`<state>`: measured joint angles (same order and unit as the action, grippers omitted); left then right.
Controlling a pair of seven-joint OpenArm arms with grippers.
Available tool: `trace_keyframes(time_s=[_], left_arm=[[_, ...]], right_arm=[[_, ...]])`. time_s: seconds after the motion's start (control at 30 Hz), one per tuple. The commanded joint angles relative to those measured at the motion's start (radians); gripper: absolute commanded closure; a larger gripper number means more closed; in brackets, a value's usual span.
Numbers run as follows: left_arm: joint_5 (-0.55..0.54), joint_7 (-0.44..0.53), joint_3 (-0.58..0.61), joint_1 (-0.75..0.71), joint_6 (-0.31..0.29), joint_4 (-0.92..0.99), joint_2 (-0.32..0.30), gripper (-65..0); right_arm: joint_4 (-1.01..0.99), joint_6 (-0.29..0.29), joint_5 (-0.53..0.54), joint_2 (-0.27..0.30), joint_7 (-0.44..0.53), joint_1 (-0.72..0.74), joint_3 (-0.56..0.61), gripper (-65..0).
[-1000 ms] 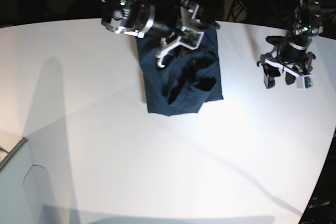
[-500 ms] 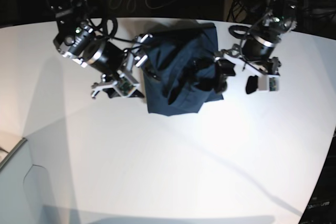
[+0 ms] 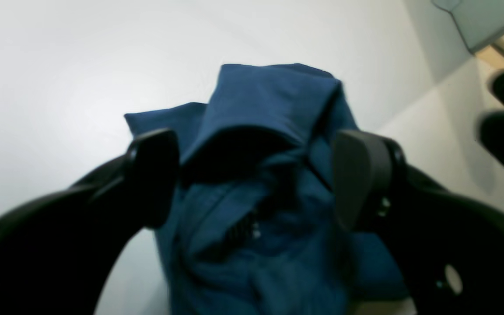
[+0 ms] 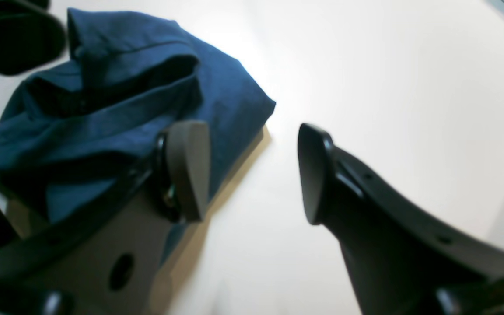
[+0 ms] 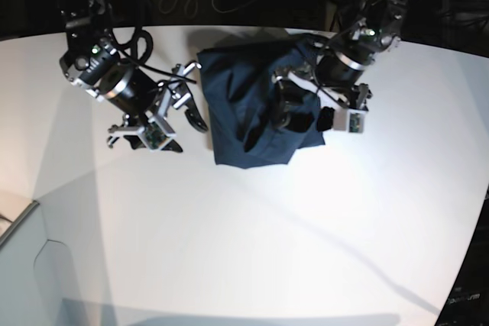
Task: Layout the t-shirt on the table in an organized manner, then fold the t-shirt properly
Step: 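Press the folded bundle with the left gripper and release the right gripper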
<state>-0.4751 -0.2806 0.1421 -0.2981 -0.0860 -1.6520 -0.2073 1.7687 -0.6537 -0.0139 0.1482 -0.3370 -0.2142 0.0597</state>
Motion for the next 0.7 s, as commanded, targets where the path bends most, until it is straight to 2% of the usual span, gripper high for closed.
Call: trace_keyframes(time_s=[0.0,0.47,0.53,0.67], left_arm=[[-0.004,0.022,0.0,0.014,-0.01,-0.006,-0.001,-51.8],[-0.006,0.022,0.027,0.102,-0.01,0.083,0.021,-50.1],[-0.006,0.022,0.027,0.109,-0.01,0.085,0.021,-43.1],[-0.012,0.022,0.02,0.113,-0.01,0.1,0.021,-20.0]], right_arm=[[0.015,-0.004,0.019,0.001,0.026,0.006,-0.004,-32.6],[0.013,-0.004,0.018,0.006,0.026,-0.004,-0.005,-32.6],[0.013,-0.004,0.018,0.008,0.026,-0.006,-0.005,-32.6],[0.013,-0.004,0.016,0.008,0.026,-0.008,-0.005,-32.6]])
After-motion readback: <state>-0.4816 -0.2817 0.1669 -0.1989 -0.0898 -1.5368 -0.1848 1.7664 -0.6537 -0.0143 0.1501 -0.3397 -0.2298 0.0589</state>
